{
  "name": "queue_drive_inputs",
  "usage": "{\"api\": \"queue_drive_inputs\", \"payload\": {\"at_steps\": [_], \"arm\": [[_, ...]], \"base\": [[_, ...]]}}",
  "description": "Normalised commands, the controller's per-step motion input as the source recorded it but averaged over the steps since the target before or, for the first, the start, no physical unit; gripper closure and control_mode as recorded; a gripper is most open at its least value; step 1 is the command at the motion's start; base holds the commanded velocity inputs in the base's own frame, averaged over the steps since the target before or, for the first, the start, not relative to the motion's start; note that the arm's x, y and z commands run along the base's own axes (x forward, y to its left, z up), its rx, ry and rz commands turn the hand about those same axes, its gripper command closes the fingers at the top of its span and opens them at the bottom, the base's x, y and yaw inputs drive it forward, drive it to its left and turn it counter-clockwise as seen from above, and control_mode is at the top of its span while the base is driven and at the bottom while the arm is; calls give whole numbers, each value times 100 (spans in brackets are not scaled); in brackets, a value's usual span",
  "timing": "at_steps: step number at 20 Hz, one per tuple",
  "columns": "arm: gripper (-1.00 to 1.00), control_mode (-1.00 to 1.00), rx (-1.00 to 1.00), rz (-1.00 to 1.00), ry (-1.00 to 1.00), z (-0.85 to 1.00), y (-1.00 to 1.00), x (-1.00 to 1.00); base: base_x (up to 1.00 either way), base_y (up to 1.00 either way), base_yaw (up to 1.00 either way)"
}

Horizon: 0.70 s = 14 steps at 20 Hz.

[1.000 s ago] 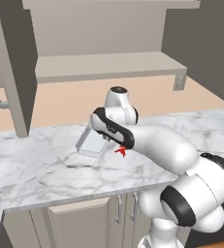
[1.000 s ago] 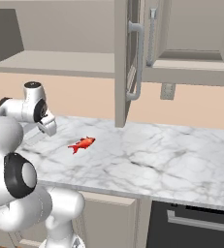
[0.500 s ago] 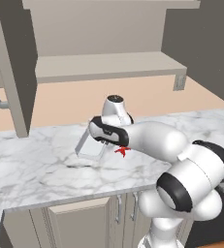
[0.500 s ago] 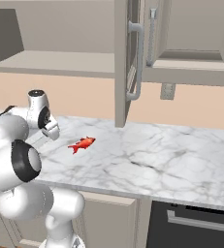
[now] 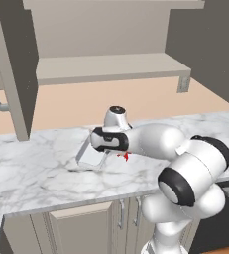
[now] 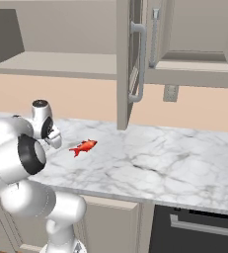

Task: Retrieve the tupperware from the cabinet, then place the raw meat into the tupperware to avoid contamination.

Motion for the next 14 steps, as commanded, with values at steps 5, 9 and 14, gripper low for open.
{"api": "queue_drive_inputs", "payload": {"at_steps": [5,9,14], "arm": [[100,-100,4,5,-2,-24,3,20],[100,-100,5,6,0,-23,6,19],[100,-100,3,5,0,-17,4,23]], "base": [[0,0,0],[0,0,0],[0,0,0]]}}
